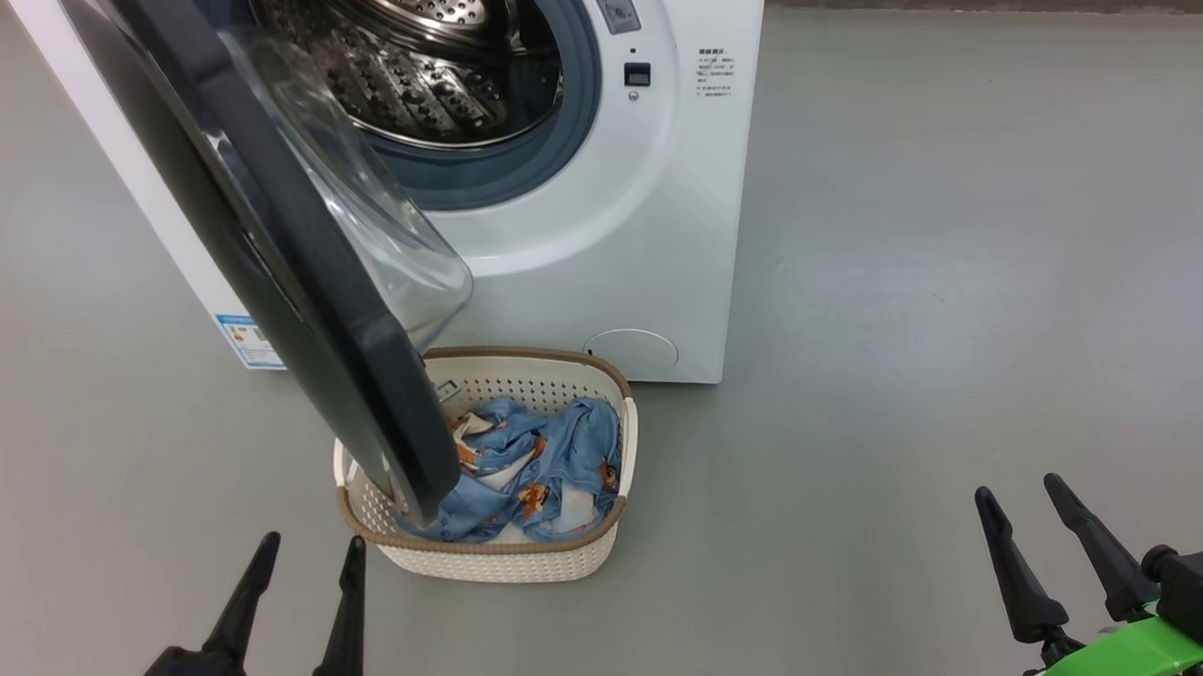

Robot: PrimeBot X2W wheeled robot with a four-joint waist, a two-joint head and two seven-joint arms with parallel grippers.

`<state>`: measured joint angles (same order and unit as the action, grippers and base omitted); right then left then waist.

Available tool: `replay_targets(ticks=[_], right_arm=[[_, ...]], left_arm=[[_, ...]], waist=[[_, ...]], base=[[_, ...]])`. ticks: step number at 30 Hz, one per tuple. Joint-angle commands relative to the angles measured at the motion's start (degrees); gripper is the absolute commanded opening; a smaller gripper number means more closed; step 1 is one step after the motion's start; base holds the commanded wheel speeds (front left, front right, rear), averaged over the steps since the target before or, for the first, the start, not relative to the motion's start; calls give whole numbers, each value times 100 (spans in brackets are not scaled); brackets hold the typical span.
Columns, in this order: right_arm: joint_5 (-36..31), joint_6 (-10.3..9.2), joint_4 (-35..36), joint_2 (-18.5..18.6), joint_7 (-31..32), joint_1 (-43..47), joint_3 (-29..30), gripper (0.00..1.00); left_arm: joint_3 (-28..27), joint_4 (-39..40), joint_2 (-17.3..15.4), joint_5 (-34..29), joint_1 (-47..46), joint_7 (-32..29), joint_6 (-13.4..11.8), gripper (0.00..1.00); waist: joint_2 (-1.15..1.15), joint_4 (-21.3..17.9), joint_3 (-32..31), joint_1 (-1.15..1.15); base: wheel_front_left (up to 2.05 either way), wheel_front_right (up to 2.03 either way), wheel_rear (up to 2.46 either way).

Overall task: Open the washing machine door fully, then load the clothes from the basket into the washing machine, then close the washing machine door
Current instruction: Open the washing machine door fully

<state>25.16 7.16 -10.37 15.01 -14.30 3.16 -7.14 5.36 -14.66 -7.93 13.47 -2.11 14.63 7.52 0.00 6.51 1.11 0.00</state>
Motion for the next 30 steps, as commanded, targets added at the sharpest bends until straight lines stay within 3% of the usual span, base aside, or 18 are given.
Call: replay_targets(ticks=[1, 13, 14, 15, 16, 22, 30], right_arm=[[-94, 33, 129, 133, -70, 21, -90, 100], [-93, 33, 24, 45, -70, 83, -29, 100], [-95, 33, 24, 44, -70, 81, -17, 100], [-97, 33, 21, 42, -70, 82, -10, 100], [-104, 33, 22, 43, -70, 80, -12, 100], [-139, 33, 36, 50, -70, 47, 16, 100], [-195, 33, 41, 42, -70, -34, -26, 100]], left_arm=[[-173, 134, -65, -56, -191, 37, -3, 100], [-281, 102, -10, 17, -281, 37, -16, 99], [-318, 126, 4, 22, -333, 37, -36, 76], [-349, 161, 18, 25, -393, 37, -55, 25], [-378, 218, 34, 26, -461, 37, -74, 0], [-368, 876, 208, 52, -906, 37, -136, 0], [424, 1529, 392, 91, -1342, -178, -92, 0]], waist=[[0, 5, 2, 0], [0, 37, -21, 0], [0, 43, -21, 0], [0, 49, -20, 0], [0, 55, -18, 0], [0, 61, 15, 0], [0, -26, 99, 0]], base=[[0, 0, 0], [0, 0, 0], [0, 0, 0], [0, 0, 0], [0, 0, 0], [0, 0, 0], [0, 0, 0]])
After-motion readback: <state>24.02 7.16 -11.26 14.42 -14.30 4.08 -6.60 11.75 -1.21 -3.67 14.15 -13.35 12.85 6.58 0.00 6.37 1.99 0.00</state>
